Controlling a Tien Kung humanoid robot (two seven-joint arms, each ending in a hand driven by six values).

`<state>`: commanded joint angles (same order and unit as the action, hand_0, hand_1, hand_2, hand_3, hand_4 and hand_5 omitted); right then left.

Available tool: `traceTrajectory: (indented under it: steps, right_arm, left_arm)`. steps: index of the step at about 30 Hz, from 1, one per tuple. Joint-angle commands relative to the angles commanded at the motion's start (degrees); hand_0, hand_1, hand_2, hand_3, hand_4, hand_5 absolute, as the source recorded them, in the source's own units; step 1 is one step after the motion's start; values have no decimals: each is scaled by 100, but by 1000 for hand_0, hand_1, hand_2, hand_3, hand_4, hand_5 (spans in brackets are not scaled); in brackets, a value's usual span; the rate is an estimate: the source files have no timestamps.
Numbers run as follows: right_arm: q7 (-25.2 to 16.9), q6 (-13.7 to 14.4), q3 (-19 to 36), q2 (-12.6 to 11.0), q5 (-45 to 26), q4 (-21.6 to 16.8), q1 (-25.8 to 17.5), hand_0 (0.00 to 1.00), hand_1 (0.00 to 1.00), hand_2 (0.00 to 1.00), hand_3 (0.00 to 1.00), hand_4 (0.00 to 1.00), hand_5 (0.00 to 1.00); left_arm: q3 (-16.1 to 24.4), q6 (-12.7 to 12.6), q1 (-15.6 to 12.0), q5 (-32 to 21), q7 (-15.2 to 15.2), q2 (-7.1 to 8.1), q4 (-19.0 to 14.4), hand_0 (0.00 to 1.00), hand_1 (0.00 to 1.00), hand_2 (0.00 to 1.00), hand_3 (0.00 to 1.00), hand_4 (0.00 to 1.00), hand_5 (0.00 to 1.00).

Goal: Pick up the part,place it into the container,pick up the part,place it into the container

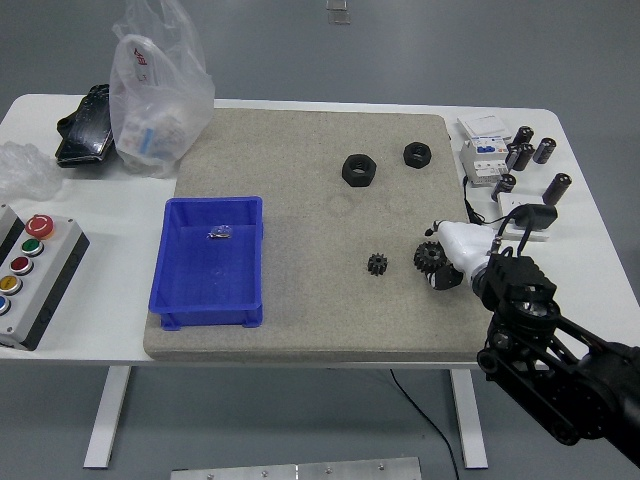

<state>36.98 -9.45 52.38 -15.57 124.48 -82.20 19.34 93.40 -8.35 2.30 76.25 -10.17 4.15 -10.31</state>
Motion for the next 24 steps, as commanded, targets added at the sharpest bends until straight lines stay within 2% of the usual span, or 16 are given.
traceTrajectory:
  steps: [5, 6, 9, 15, 19, 24]
  right_arm:
    - [0, 103, -33, -15, -33, 36, 15, 404, 473, 306, 426, 275, 61]
    - [0, 135, -48, -21, -33, 39, 22, 401, 464, 274, 390, 223, 92]
    - [0, 286, -143, -57, -17, 17, 92, 401, 464, 274, 390, 223, 92]
    - [0, 746, -682, -108, -135, -82, 627, 401, 461, 268, 375, 213, 90]
    - [-19, 1060, -1120, 11, -335, -149, 1079, 406, 461, 268, 377, 211, 86]
    - [-568, 1445, -1728, 328, -923, -171, 1696, 399, 460, 263, 379, 211, 77]
  left_arm:
    - [0, 1, -1, -1, 3, -2, 0, 743, 693, 695, 722, 742, 461]
    - [-1, 0, -1, -2, 3, -2, 0, 743, 692, 695, 721, 742, 460]
    - [-4, -3, -4, -8, -2, -1, 0, 743, 692, 695, 721, 742, 460]
    - [-9, -6, 4, -10, -13, -2, 0, 743, 692, 695, 721, 742, 460]
    - [-14, -5, 16, -3, -20, 0, 0, 744, 693, 694, 722, 742, 461]
    - [-23, -5, 26, 8, -38, 6, 0, 743, 693, 694, 722, 742, 461]
